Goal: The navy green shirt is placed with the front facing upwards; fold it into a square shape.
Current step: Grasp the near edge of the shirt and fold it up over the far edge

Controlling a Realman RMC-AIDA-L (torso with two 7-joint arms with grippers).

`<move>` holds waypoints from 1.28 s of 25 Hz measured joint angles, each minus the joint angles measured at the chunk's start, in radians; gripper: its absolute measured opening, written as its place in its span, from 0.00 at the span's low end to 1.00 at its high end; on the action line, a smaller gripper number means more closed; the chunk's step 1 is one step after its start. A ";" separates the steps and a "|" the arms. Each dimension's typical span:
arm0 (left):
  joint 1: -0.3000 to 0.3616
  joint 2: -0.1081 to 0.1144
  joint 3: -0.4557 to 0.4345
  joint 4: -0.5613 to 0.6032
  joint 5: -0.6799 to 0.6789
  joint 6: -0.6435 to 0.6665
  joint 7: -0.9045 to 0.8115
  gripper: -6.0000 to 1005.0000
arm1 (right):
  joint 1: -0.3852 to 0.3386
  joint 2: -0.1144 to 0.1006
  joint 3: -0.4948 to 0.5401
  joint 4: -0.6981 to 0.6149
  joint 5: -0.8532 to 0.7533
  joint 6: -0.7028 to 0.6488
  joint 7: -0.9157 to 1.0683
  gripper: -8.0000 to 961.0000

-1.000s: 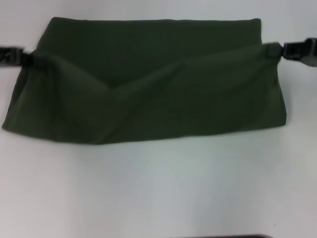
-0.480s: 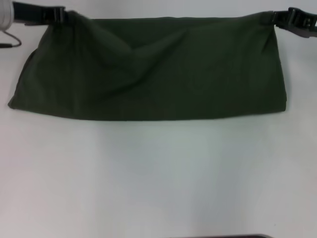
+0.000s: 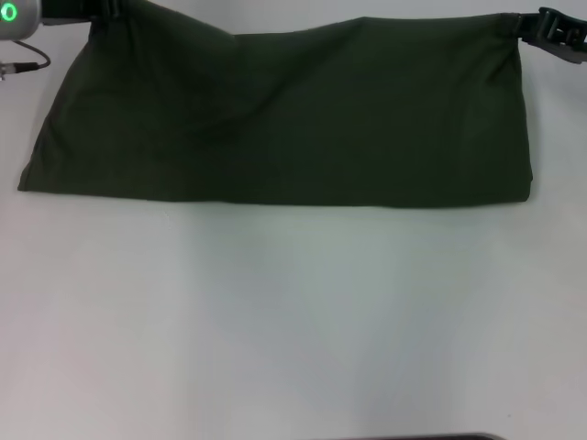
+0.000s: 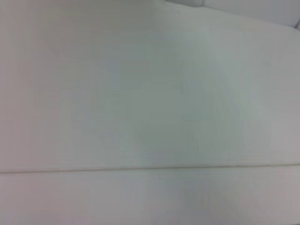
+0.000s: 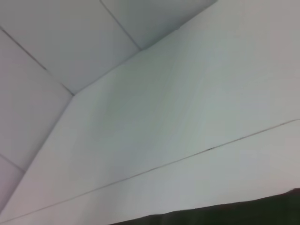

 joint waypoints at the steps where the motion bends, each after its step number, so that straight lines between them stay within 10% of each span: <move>1: 0.001 -0.006 0.008 -0.003 0.001 -0.029 0.000 0.05 | -0.001 0.000 0.000 0.004 0.000 0.010 -0.003 0.05; 32: 0.005 -0.033 0.031 -0.045 -0.008 -0.178 -0.044 0.12 | 0.072 0.010 -0.034 0.093 -0.005 0.197 -0.042 0.05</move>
